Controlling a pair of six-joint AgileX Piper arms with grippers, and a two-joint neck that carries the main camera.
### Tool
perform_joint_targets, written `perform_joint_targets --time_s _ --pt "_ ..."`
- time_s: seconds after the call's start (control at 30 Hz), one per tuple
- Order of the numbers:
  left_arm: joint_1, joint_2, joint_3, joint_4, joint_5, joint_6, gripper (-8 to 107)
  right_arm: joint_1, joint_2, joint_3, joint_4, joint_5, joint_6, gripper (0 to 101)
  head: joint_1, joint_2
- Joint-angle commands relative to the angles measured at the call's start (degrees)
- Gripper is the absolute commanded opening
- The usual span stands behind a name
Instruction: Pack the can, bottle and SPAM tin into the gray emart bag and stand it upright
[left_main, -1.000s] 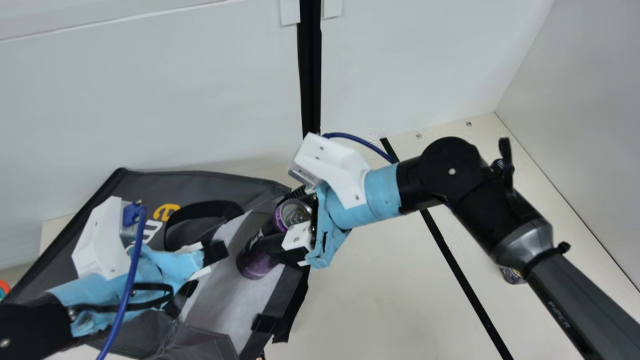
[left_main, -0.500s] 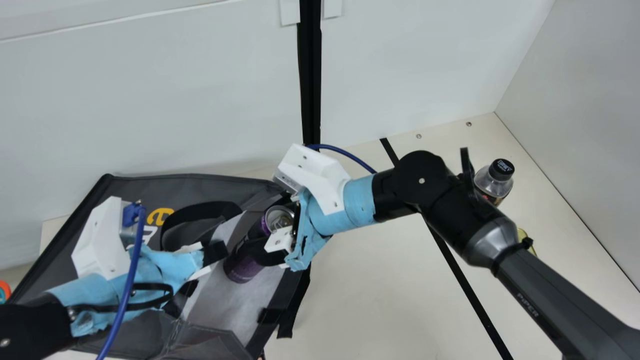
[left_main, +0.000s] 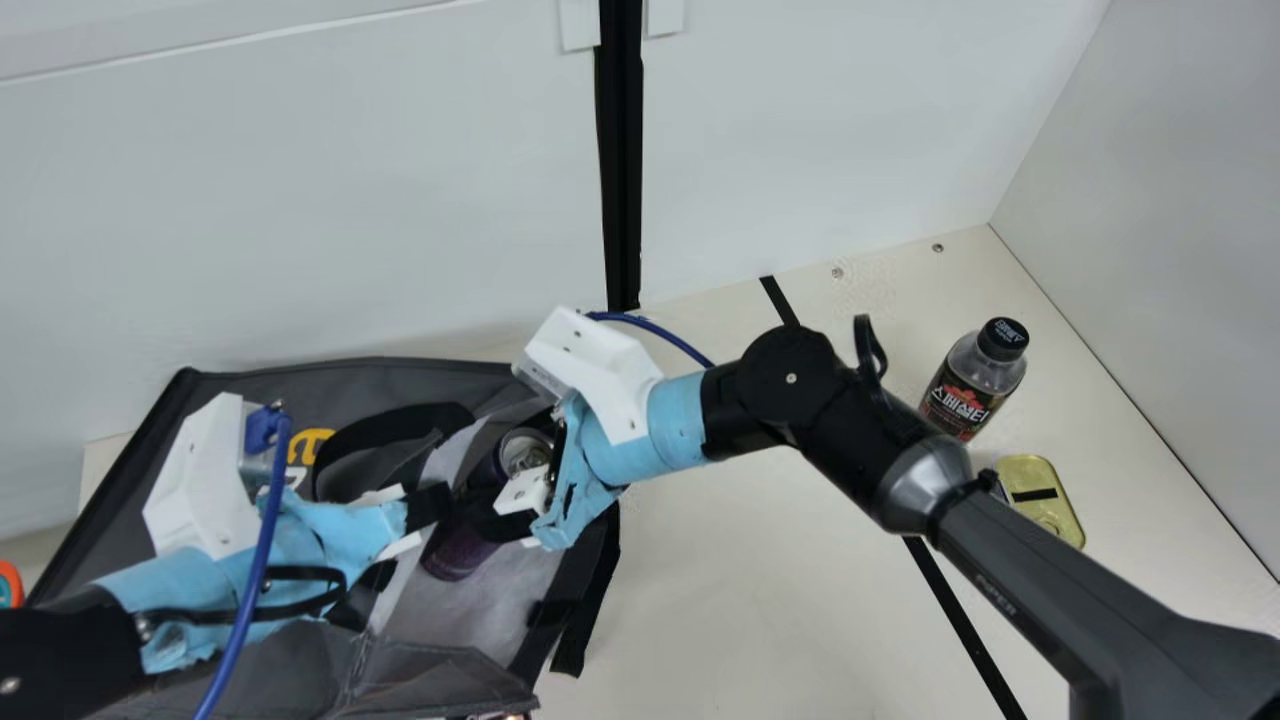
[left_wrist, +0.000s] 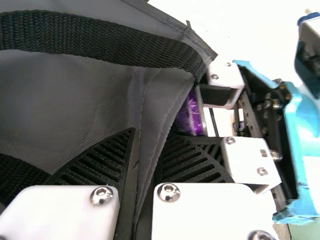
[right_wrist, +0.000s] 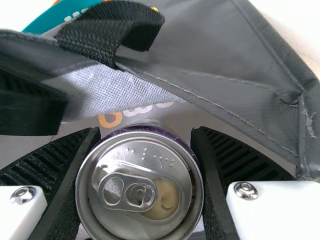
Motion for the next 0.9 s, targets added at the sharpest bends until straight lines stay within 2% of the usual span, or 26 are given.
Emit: perform_joint_targets --time_s 0.0,0.87 --pt "0.0 0.0 0.0 0.0 0.0 0.0 -8 0.3 0.3 0.0 0.2 -0.4 -0.3 0 -1.3 -0.1" --pt "0.0 0.0 0.0 0.0 0.0 0.0 -8 3.9 4.2 -1.0 1.5 -2.3 -1.1 0 -1.3 -0.1"
